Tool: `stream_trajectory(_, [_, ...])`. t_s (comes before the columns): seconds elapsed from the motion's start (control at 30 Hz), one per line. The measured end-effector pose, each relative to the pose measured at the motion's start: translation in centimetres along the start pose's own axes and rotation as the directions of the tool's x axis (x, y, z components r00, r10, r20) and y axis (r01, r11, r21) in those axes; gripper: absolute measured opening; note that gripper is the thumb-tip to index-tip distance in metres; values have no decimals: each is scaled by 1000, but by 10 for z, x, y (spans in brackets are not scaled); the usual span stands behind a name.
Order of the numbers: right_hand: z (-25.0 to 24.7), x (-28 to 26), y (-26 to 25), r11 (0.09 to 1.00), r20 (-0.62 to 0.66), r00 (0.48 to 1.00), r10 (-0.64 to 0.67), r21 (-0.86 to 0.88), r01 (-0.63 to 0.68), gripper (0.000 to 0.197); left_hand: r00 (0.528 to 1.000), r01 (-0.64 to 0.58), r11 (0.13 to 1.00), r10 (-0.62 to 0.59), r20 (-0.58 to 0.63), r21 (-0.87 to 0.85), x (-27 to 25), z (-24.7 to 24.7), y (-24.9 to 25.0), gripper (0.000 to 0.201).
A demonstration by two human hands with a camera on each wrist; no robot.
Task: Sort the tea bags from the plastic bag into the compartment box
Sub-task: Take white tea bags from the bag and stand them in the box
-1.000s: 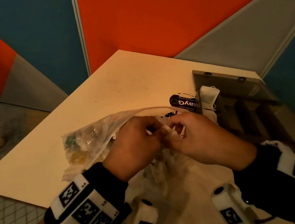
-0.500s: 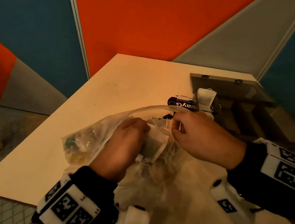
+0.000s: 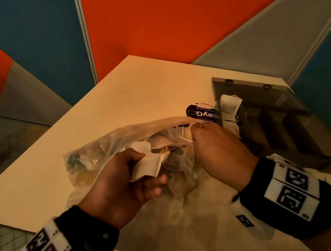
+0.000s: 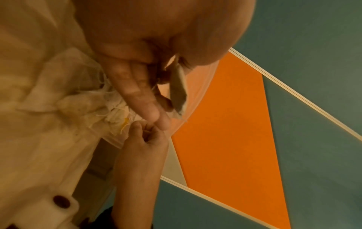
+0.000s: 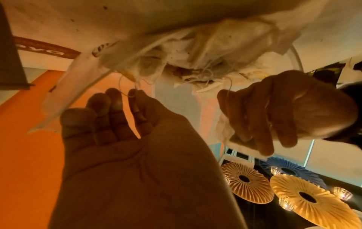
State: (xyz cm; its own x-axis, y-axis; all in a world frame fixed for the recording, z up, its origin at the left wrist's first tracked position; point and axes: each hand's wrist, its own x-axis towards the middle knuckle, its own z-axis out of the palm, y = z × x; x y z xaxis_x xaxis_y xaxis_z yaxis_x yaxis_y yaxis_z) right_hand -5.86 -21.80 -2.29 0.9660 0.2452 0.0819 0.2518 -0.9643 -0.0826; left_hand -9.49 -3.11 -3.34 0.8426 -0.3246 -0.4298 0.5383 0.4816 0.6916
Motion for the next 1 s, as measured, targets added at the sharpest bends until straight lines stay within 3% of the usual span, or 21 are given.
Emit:
stream_trajectory(0.1, [0, 3, -4, 995, 22, 1000, -4, 102, 2, 12, 998, -53, 995, 56, -32, 85, -3, -2, -3, 28])
stream_trajectory(0.27, [0, 21, -22, 966, 64, 997, -36, 259, 18, 30, 994, -101, 980, 105, -18, 174, -2, -2, -5, 24])
stream_trajectory(0.63, [11, 44, -26, 972, 158, 985, -62, 233, 23, 27, 971, -176, 978, 191, -143, 111, -6, 0, -4, 19])
stream_trajectory(0.77, [9, 44, -23, 956, 111, 994, -8, 292, -25, 10, 966, -174, 980, 190, -177, 100, -6, 0, 0, 16])
stream_trajectory(1.0, [-4, 17, -14, 820, 13, 993, 120, 563, -107, 12, 925, -221, 972, 235, -299, 81, 1, -1, 1, 13])
